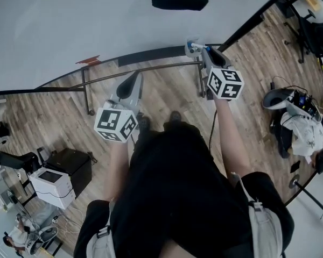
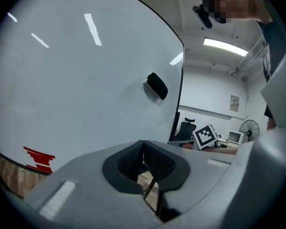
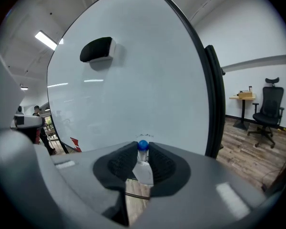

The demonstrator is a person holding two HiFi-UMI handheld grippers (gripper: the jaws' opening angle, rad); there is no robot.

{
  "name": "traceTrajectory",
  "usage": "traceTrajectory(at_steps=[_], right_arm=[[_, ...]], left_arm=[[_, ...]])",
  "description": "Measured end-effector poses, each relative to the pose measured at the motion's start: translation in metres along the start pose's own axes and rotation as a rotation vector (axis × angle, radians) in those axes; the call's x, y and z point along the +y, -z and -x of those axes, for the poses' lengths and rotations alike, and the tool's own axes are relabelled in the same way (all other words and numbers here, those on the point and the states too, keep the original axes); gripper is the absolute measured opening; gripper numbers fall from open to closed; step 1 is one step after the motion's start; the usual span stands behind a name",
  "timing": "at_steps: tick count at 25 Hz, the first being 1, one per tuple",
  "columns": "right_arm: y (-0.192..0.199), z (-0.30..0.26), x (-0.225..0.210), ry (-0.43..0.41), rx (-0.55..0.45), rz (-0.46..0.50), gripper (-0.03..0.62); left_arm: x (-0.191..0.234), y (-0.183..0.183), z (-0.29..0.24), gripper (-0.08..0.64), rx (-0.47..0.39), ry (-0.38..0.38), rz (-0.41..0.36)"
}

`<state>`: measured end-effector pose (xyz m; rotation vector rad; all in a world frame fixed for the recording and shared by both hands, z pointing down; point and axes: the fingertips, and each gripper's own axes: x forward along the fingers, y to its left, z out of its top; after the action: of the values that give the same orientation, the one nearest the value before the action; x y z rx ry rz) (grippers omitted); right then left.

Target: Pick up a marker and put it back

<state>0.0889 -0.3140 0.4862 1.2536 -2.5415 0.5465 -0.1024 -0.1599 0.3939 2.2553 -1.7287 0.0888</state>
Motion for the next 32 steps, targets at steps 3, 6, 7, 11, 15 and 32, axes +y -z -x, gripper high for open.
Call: traceTrajectory(at_steps=[3, 6, 7, 11, 15, 32], right_arm=[[0.001, -0.002, -0.002, 0.01, 0.015, 0.011, 0.075], [0.001, -0.001, -0.001, 0.019, 0.011, 0.006, 0.075], [0.001, 0.0, -0.001, 0.026, 0.01, 0.004, 0.075], [0.005, 0.0, 0.003, 0.037, 0.017, 0.014, 0.118], [0.009, 0.003, 0.006, 0.042, 0.03, 0.021, 0.118], [0.011, 0.047, 0.033, 0.107, 0.002, 0.011, 0.115]], left_arm=[[0.002, 0.001, 0.007, 0.012, -0.004, -0.015, 0.003], [0.004, 0.0, 0.016, 0.012, -0.006, -0.027, 0.003], [0.005, 0.001, 0.019, 0.012, -0.007, -0.03, 0.004], [0.009, 0.002, 0.027, 0.011, -0.009, -0.041, 0.003], [0.008, 0.004, 0.034, 0.012, -0.011, -0.04, 0.003], [0.002, 0.003, 0.059, 0.011, -0.012, 0.054, -0.01]])
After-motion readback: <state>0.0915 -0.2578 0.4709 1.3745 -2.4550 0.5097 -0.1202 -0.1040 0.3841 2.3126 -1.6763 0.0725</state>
